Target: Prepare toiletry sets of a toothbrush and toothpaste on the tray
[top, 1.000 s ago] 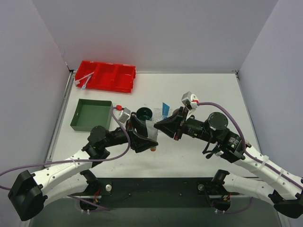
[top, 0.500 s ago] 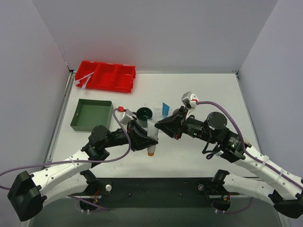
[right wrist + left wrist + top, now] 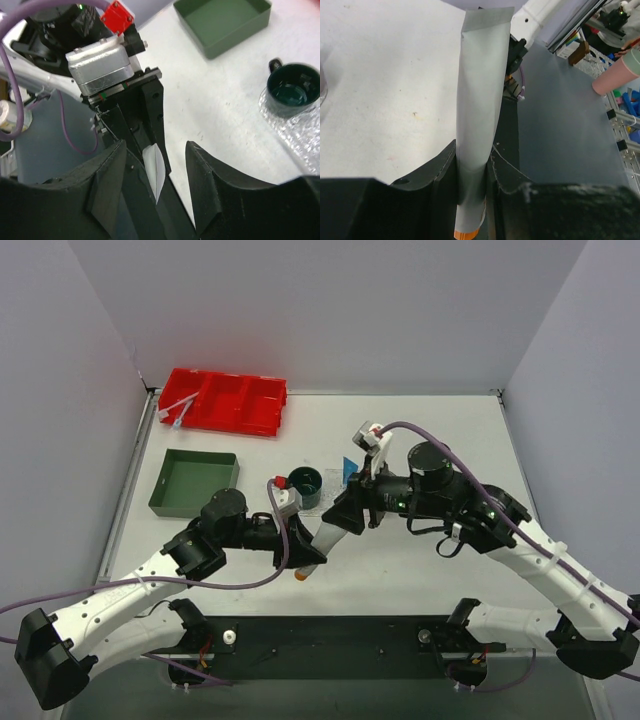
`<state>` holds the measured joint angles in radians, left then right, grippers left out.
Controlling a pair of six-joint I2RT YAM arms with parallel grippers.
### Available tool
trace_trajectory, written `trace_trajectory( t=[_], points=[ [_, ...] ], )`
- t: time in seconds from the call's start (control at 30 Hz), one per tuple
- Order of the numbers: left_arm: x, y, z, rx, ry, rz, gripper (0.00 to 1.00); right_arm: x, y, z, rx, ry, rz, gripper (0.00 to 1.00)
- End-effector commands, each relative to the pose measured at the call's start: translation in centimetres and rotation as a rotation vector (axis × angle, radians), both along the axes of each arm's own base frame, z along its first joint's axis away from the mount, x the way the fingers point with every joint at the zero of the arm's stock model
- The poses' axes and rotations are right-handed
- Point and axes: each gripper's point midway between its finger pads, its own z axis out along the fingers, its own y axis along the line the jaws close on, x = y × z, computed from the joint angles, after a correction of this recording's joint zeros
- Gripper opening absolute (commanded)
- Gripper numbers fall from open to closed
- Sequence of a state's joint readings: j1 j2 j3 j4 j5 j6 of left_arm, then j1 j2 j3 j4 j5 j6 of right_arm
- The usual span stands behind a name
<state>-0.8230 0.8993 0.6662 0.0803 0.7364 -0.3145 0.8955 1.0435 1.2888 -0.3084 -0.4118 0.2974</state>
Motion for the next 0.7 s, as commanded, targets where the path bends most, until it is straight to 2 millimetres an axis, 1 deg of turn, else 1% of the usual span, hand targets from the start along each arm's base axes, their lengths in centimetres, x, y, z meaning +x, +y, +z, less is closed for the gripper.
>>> trace_trajectory(
  t=[0.0,0.1,0.27,0.43,0.67],
  points=[
    [-0.7,0.3,1.5,-0.013,-0.082,-0.050,0.18,-2.2,0.0,-2.4,-0.110,0.123,0.115,0.45],
    [-0.6,0.3,1.3,-0.007,-0.083,-0.046,0.18,-2.6,0.3,-3.0,-0.122,0.153,0.138,0.44],
    [-0.2,0.3,1.3,0.003,-0.102,-0.034,0.18,-2.6,0.5,-3.8,-0.137,0.176,0.141,0.43],
    [0.1,0.4,1.4,0.001,-0.115,-0.014,0.18,-2.8,0.6,-4.6,-0.155,0.198,0.151,0.37],
    [0.2,0.5,1.5,0.001,-0.120,-0.003,0.17,-2.8,0.6,-5.4,-0.172,0.207,0.155,0.34]
  ],
)
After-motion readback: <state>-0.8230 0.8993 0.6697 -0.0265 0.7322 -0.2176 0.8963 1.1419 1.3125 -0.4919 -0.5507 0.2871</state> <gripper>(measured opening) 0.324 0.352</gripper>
